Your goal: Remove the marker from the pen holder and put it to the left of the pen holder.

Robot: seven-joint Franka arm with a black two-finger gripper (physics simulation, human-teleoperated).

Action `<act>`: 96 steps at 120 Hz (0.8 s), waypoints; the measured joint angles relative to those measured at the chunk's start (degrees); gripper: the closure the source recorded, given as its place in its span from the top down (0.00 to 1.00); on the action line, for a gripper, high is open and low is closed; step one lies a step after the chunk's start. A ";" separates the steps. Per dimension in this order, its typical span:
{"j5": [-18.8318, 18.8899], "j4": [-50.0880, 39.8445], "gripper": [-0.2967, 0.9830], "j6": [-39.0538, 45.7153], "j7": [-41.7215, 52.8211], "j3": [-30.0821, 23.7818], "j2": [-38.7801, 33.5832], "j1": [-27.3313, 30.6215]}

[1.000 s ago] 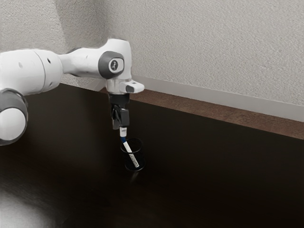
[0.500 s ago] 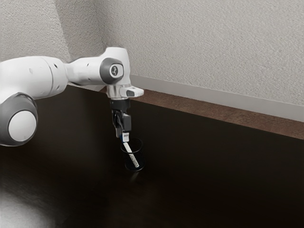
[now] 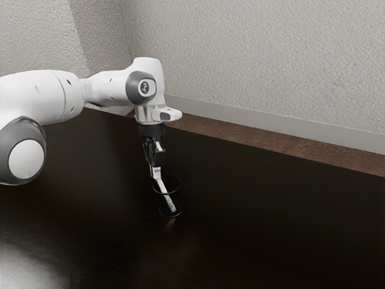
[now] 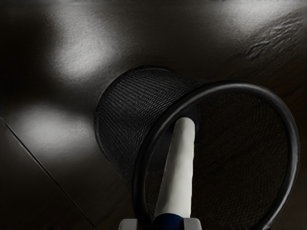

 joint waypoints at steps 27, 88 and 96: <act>0.40 -2.33 0.17 0.33 -0.10 -1.26 -5.78 0.64; 5.26 -7.25 0.15 -4.00 -0.68 -4.89 -13.58 9.26; 7.00 -7.20 0.15 -5.11 -0.70 -4.69 -11.70 10.22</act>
